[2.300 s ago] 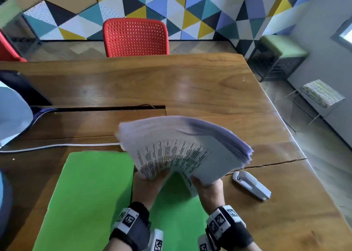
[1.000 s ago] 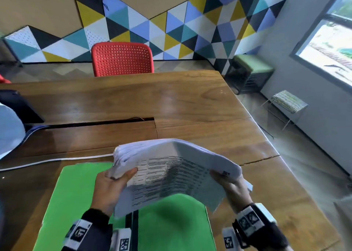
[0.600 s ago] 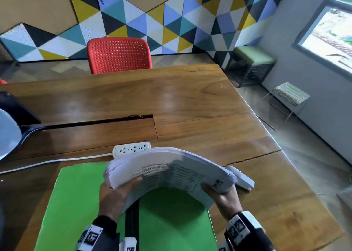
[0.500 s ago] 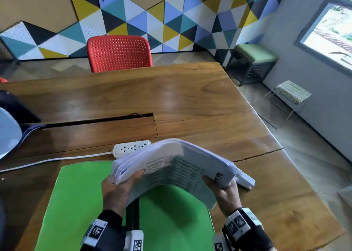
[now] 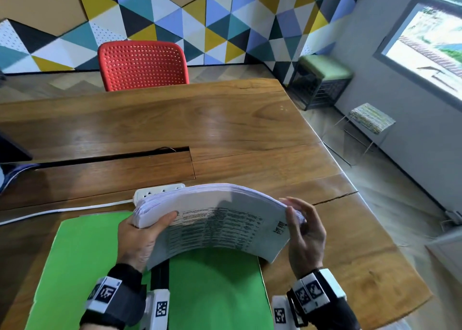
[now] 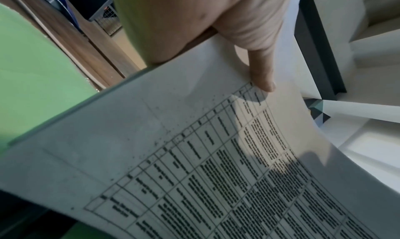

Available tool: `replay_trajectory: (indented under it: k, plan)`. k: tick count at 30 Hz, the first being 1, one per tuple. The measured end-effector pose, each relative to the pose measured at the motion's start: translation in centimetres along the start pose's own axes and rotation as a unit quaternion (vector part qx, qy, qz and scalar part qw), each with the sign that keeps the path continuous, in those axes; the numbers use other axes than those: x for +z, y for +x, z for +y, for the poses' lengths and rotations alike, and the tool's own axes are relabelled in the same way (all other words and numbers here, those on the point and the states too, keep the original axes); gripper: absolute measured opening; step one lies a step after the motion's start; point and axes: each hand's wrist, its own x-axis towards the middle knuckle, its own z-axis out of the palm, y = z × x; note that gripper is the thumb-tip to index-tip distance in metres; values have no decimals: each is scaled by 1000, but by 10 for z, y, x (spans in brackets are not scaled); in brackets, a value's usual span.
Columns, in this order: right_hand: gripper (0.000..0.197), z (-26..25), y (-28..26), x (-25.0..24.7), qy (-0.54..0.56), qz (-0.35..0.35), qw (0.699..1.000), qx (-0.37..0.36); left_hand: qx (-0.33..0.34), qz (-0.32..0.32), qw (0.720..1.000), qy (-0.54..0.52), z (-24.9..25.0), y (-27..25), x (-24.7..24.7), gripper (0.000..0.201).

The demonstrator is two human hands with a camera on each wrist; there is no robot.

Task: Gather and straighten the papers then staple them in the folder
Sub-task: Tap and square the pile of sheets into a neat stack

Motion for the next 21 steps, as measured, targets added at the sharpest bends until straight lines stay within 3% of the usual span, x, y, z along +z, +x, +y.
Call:
replay_trajectory:
  k: [5, 10, 16, 21]
  plan:
    - [11, 8, 6, -8, -105, 18, 992, -65, 6, -7, 1000, 13, -1, 1, -4, 41]
    - [21, 6, 7, -16, -188, 0, 979, -80, 4, -7, 999, 31, -1, 3, -3, 36]
    - [8, -1, 11, -21, -186, -36, 975, -113, 9, -31, 999, 22, 7, 2, 7, 30]
    - [4, 0, 16, -24, -218, -22, 969, -116, 0, -16, 1000, -5, 4, 4, 4, 34]
